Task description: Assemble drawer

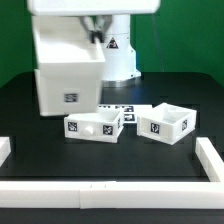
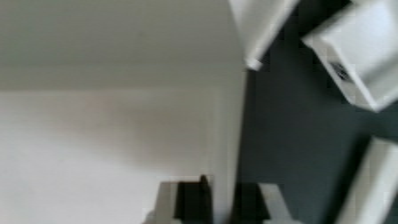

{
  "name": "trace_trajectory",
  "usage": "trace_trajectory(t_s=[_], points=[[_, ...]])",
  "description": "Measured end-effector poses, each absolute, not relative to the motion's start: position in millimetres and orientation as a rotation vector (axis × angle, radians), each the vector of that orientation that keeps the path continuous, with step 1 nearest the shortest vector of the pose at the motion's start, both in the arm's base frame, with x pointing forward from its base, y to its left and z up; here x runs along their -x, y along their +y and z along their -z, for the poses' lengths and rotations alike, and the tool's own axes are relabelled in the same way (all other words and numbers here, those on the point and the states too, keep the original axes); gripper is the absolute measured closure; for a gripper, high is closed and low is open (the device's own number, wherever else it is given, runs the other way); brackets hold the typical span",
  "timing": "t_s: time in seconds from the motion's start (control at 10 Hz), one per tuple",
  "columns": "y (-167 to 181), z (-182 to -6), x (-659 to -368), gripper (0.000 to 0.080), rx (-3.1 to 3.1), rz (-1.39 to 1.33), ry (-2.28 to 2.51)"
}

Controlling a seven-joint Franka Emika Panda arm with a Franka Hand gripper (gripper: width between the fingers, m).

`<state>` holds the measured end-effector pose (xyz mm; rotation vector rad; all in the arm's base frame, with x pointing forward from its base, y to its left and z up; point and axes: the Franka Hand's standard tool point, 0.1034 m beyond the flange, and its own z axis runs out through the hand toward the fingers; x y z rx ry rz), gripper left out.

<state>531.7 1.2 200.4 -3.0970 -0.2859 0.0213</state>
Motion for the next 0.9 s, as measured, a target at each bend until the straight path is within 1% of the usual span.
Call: trace_trajectory(t_s=[0.2,0.3,0.4,0.5,0.7,0.8,0.9], points=[[50,-201.2,-563,0.0767,3.079,0.261,-0.110],[72,-194.1,-567,0.0767,3.082,0.344,-0.041],[77,-192.0,-569,0.0767,3.069,0.430,-0.070],[75,-189.9,-568,0.0767,3.062,0.482,-0.064],[75,-186.1,-567,0.0767,3.062,0.508,-0.067],[80,-173.2,-565,0.0767,3.054,0.569,-0.067],[88,-157.4,-564,0.0767,3.059,0.538,-0.047]])
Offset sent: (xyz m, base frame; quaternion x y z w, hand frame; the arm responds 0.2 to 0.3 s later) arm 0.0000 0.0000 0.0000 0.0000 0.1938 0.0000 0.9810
